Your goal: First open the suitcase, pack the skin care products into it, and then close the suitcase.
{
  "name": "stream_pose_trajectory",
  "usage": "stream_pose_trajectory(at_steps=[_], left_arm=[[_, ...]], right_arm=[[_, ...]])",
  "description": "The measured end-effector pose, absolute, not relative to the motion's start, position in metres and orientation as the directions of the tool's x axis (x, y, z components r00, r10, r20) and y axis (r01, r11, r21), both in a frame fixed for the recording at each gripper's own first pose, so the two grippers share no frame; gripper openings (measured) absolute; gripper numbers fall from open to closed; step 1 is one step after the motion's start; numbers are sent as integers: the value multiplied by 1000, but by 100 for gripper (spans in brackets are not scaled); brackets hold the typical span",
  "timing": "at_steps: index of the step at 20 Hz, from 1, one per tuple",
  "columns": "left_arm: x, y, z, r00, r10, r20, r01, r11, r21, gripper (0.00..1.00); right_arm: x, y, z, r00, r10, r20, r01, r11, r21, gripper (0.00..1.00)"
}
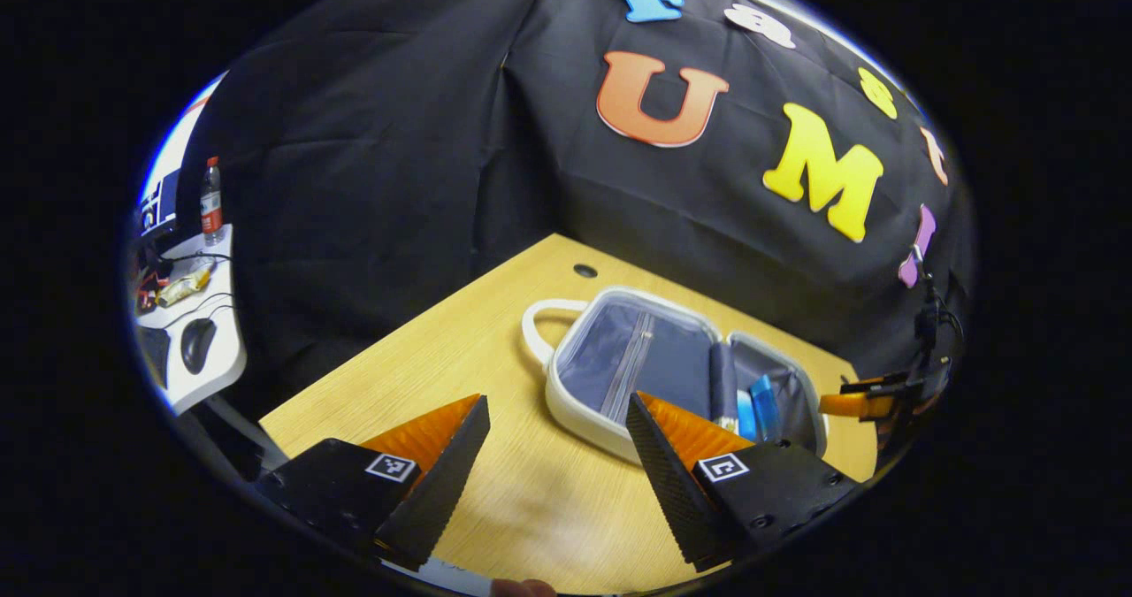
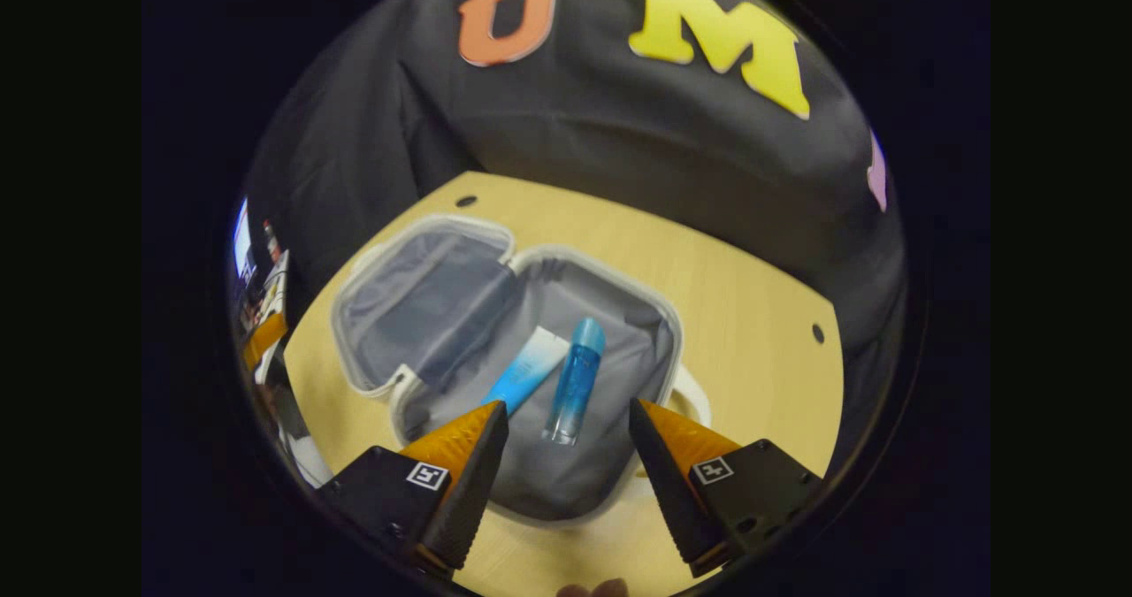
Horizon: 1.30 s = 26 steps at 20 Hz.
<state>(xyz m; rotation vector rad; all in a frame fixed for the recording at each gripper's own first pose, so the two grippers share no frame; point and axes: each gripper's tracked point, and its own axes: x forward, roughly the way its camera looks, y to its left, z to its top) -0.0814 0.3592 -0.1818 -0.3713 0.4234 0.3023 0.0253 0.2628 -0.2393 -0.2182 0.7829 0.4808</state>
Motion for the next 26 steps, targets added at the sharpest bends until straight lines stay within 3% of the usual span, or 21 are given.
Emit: stream_pose_trajectory(at_steps=[5, 9, 15, 20, 21, 22, 24, 26], left_arm=[[-25, 400, -194, 916, 109, -385, -312, 796, -519, 98], [18, 421, -227, 924, 32, -381, -298, 686, -664, 97], [49, 427, -271, 884, -28, -467, -367, 578, -729, 94], [64, 422, -286, 850, -52, -525, -401, 583, -707, 64], [67, 422, -288, 843, -53, -535, -410, 581, -703, 72], [69, 421, -289, 839, -52, -542, -420, 573, -704, 65], [71, 423, -289, 821, -46, -569, -454, 552, -700, 35], [72, 424, -284, 810, -30, -585, -482, 533, -695, 17]], right_arm=[[-28, 224, -187, 627, 416, -659, -580, 814, -38, 78], [-37, 184, -166, 662, 366, -654, -533, 844, -67, 80], [-37, 123, -159, 724, 234, -649, -383, 919, -97, 80], [-43, 101, -159, 735, 179, -654, -283, 958, -56, 80], [-44, 101, -159, 736, 180, -652, -279, 959, -51, 80], [-46, 102, -158, 737, 183, -650, -279, 959, -47, 80], [-48, 104, -155, 746, 187, -639, -272, 962, -36, 80], [-54, 100, -145, 754, 192, -629, -248, 969, -2, 80]])
